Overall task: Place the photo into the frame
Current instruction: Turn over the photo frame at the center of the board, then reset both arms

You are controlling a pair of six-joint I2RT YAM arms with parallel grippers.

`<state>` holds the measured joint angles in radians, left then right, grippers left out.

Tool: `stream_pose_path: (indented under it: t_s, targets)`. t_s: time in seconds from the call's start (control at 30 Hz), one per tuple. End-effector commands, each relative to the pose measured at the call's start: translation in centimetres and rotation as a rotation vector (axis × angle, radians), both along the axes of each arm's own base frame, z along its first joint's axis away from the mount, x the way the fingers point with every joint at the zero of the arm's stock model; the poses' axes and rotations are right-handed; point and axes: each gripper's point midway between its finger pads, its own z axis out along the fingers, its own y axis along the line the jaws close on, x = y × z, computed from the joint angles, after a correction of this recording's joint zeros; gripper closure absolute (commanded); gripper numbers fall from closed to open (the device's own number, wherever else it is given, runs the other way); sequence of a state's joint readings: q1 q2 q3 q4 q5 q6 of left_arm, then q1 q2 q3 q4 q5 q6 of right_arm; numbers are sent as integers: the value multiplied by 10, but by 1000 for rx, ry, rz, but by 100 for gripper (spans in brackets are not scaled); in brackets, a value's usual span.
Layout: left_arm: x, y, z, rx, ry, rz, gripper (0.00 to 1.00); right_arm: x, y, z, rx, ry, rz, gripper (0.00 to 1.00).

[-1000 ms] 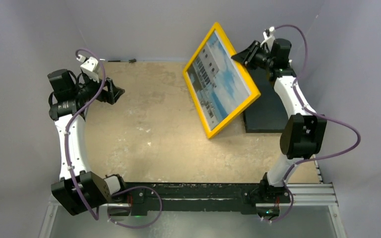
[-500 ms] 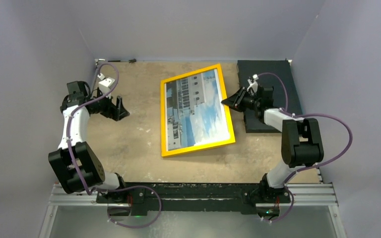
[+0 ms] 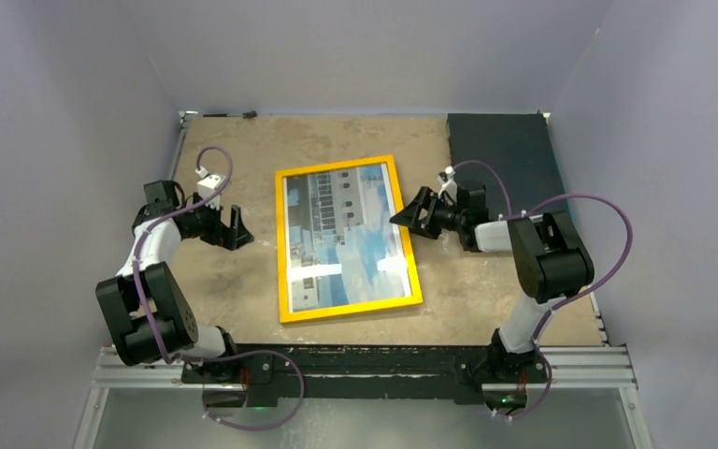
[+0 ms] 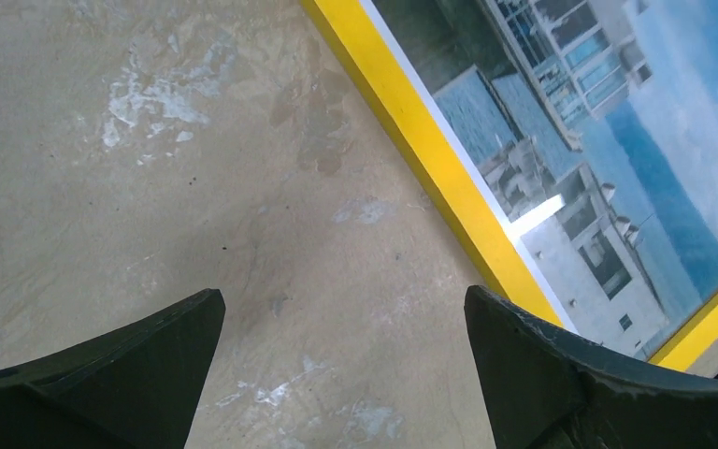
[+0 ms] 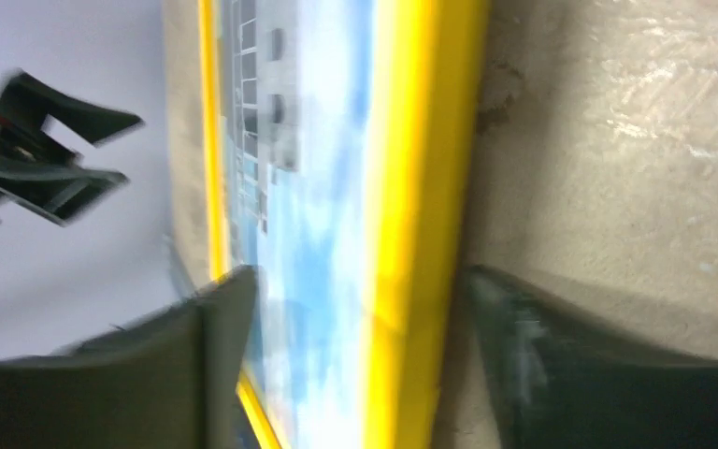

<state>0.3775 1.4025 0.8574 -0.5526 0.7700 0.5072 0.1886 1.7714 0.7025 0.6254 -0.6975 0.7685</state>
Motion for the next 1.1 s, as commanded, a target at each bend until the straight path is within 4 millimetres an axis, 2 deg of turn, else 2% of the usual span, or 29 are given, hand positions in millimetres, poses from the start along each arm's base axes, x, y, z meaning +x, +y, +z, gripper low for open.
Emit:
stream_pose_path:
  t_s: [0.0, 0.13, 0.2, 0.3, 0.37, 0.43, 0.53, 0.63, 0.73, 0.8, 0.87, 0.93, 1.07]
  targets:
    - [19, 6, 6, 21, -75, 28, 0, 25, -2, 16, -156, -180, 18, 2]
    - [27, 3, -4, 36, -66, 59, 0, 34, -29, 25, -359, -217, -67, 1]
    - [35, -4, -8, 55, -70, 70, 0, 34, -45, 36, -429, -232, -131, 1]
    - [50, -11, -11, 62, -108, 121, 0, 46, -82, 71, -542, -342, -301, 1]
    - [64, -16, -9, 42, -163, 158, 0, 52, -119, 87, -660, -371, -476, 1]
    - [84, -15, -2, 26, -257, 209, 0, 54, -160, 90, -758, -354, -685, 1]
    - [99, -16, -2, -21, -345, 262, 0, 53, -196, 83, -897, -397, -790, 1]
    - [108, -16, -12, -19, -391, 295, 0, 46, -225, 71, -1047, -435, -874, 1]
    - [110, -11, -11, -23, -494, 335, 0, 42, -236, 81, -1044, -550, -963, 1]
    - [105, -11, -13, -41, -550, 354, 0, 32, -237, 93, -959, -687, -1006, 1]
    - [106, -12, -11, -47, -585, 358, 0, 20, -243, 91, -886, -750, -1032, 1]
    - [104, -12, -14, -21, -574, 370, 0, 23, -242, 91, -883, -785, -1021, 1]
    - [87, -9, 1, 16, -683, 431, 0, 30, -228, 89, -890, -896, -934, 1]
